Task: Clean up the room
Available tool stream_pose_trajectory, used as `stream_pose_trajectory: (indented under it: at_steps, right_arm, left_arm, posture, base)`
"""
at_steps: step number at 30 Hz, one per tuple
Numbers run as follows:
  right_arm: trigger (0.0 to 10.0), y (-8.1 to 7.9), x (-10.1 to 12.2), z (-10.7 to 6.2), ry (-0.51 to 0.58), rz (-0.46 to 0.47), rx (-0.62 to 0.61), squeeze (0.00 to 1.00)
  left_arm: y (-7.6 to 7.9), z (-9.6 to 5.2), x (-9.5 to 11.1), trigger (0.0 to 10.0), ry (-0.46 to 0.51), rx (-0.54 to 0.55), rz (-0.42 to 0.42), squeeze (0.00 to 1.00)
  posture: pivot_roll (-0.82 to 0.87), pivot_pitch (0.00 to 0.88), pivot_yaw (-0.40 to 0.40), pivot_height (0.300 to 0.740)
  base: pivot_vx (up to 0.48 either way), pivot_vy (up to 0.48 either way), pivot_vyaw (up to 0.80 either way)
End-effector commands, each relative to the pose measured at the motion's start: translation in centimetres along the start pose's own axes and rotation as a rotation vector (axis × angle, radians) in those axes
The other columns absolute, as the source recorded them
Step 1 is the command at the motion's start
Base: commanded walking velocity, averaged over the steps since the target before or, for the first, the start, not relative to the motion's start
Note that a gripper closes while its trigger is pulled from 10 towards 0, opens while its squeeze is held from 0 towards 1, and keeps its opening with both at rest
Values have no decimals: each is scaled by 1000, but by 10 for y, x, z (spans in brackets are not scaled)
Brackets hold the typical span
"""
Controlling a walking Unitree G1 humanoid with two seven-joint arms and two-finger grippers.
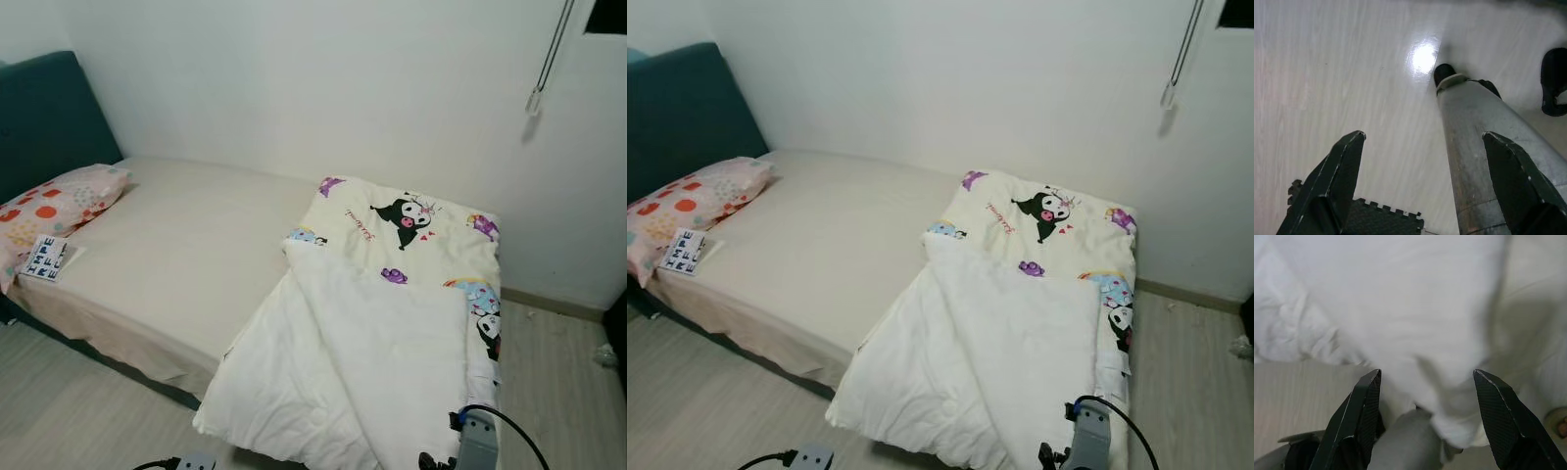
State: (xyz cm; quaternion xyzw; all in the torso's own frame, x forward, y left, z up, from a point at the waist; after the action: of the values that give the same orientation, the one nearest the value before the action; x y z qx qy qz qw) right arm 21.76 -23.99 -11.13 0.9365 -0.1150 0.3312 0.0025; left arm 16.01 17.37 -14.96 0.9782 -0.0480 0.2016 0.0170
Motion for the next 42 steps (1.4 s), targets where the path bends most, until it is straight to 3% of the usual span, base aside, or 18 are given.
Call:
stream_pose_trajectory:
  at_steps: [1, 8, 10, 11, 13, 14, 16, 17, 19, 35, 42]
  right_arm:
    - [10000, 4, 1, -1, 12, 14, -14, 0]
    - [10000, 9, 17, 0, 66, 30, -27, 0]
    - [10000, 7, 39, 1, 134, 62, -7, 0]
    - [10000, 7, 39, 1, 134, 62, -7, 0]
    - [10000, 6, 80, 0, 263, 127, 36, 0]
    - [10000, 6, 80, 0, 263, 127, 36, 0]
    - [10000, 4, 107, -3, 340, 170, 92, 0]
    - [10000, 4, 107, -3, 340, 170, 92, 0]
    - [10000, -2, 128, -7, 394, 169, 178, 0]
    - [10000, -6, 140, -10, 451, 193, 217, 0]
    - [10000, -7, 145, -12, 465, 191, 233, 0]
  left_arm:
    - [-2, 0, 1, 10000, 1, 5, 16, 0]
    - [-3, 0, 0, 10000, -4, 1, 28, 0]
    - [-4, -1, 1, 10000, -4, -1, 31, 0]
    - [-4, -1, 1, 10000, -4, -1, 31, 0]
    - [-8, -1, 2, 10000, 0, 10, 21, 0]
    - [-8, -1, 2, 10000, 0, 10, 21, 0]
    - [-11, -1, 3, 10000, 5, 20, 5, 0]
    - [-11, -1, 3, 10000, 5, 20, 5, 0]
    - [-10, -1, 4, 10000, 11, 22, -20, 0]
    - [-11, -1, 3, 10000, 1, 10, 25, 0]
    - [-13, -1, 7, 10000, 7, 15, 28, 0]
  posture:
    - [-205, 0, 81, 740]
    - [-207, 0, 88, 740]
    - [-203, 0, 87, 740]
    - [-203, 0, 87, 740]
    - [-185, 0, 76, 740]
    - [-185, 0, 76, 740]
    - [-173, 0, 65, 735]
    - [-173, 0, 65, 735]
    - [-170, 0, 62, 720]
    - [-197, 0, 102, 680]
    - [-191, 0, 96, 640]
  base:
    - [0, 0, 0]
    - [0, 0, 0]
    - [0, 0, 0]
    - [0, 0, 0]
    - [0, 0, 0]
    - [0, 0, 0]
    - [0, 0, 0]
    - [0, 0, 0]
    - [0, 0, 0]
    - [0, 0, 0]
    - [0, 0, 0]
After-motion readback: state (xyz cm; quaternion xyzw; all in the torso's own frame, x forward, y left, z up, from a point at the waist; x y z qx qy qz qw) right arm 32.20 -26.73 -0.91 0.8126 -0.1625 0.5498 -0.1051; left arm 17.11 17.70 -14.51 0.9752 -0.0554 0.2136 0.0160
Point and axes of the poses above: a point about 5 cm out from each wrist's last joint towards the gripper, its own z axis pointing out of the wrist towards the gripper, its own x axis along the axis of the wrist's last joint, y = z × x, the point moved 5 cm from there along z, pointing out of the wrist towards the gripper, and after that the axes turned 5 degrees about -z, right-handed, at the moved point
